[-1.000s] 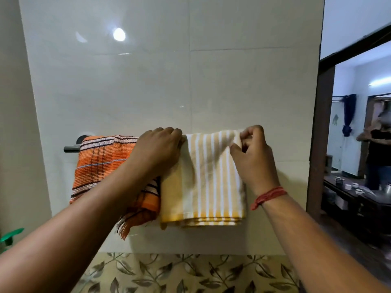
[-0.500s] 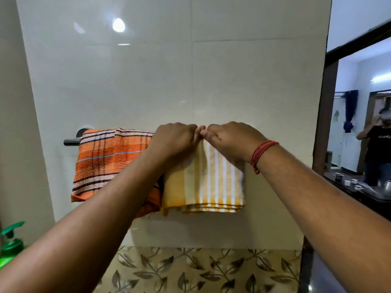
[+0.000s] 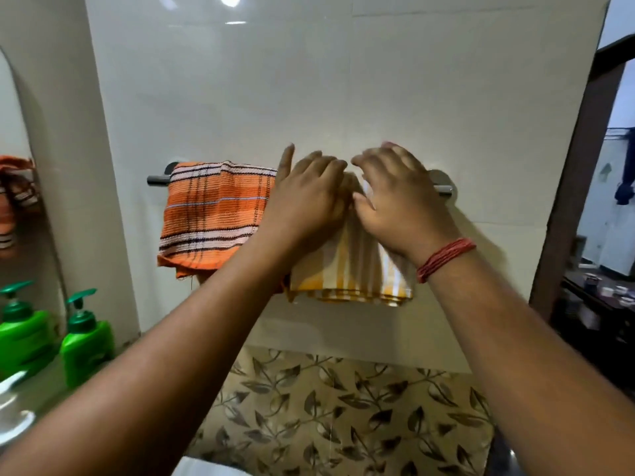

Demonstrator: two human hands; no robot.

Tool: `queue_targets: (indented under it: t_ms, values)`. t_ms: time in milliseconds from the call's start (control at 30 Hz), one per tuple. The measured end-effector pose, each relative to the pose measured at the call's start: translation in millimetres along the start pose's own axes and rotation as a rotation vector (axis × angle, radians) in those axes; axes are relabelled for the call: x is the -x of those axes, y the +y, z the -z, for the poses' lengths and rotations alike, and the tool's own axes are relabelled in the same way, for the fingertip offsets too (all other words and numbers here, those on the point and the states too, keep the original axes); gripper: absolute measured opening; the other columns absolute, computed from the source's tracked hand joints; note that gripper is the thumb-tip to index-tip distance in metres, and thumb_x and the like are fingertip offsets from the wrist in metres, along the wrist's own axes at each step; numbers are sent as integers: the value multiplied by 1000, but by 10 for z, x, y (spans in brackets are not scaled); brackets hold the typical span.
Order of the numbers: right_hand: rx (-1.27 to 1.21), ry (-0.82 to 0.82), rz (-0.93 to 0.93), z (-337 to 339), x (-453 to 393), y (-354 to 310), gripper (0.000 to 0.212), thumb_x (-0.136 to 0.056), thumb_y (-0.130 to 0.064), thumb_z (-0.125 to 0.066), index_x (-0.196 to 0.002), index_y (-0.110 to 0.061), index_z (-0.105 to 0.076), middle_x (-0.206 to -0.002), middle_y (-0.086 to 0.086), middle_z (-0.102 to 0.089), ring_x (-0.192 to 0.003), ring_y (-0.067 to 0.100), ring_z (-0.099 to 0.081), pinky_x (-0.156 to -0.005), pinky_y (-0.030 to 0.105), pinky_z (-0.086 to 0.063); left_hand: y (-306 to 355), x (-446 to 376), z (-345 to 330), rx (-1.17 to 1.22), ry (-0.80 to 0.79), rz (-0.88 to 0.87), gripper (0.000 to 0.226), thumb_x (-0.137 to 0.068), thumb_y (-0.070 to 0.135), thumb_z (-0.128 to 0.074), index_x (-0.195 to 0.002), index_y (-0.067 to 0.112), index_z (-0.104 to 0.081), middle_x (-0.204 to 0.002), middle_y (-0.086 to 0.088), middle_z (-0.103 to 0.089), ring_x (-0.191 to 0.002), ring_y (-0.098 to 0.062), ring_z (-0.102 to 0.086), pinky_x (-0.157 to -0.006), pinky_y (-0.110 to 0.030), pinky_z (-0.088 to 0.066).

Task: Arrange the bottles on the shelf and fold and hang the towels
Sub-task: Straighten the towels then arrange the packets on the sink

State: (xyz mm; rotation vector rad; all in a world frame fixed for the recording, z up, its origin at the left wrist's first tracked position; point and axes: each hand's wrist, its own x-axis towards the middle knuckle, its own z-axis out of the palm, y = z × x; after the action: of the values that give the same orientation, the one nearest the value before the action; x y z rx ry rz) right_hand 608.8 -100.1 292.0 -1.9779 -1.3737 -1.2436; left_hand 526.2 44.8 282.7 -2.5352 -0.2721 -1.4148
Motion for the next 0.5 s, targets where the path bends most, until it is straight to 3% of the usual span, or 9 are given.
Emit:
queue_targets:
  t_ms: [67,167,333,500]
  values:
    - [-200,177,14,-72,67,-296,47,-89,-25,-50,-133,-10,-56,-137,12,-57,-137,32,-42,-116,45,-33,-16,303,148,15,122,86,51,-99,39,-34,-141,17,-52,-150,-6,-51,-147,-26,-36,-123,-55,-10]
    - [-467,244,23,-236,128,-749,50,-91,-25,-50,-137,-6,-54,-143,14,-52,-140,30,-41,-118,38,-31,-135,890,353,40,212,269,55,-100,42,-37,-152,22,-40,-163,-2,-31,-154,-23,-16,-124,-54,0]
    - [-781,90,136,-691,291,-1529,55,-94,-28,-55,-145,-11,-46,-153,10,-43,-146,25,-33,-119,35,-25,-562,1867,656,-217,149,574,67,-97,54,-32,-158,25,-27,-169,-2,-13,-156,-25,0,-123,-57,1]
    - [-1110,-79,285,-1123,706,-2219,50,-95,-26,-56,-143,-12,-48,-155,10,-41,-147,23,-31,-122,35,-23,-702,2674,856,-475,26,793,68,-96,56,-29,-157,26,-26,-169,-3,-12,-156,-28,0,-122,-59,0]
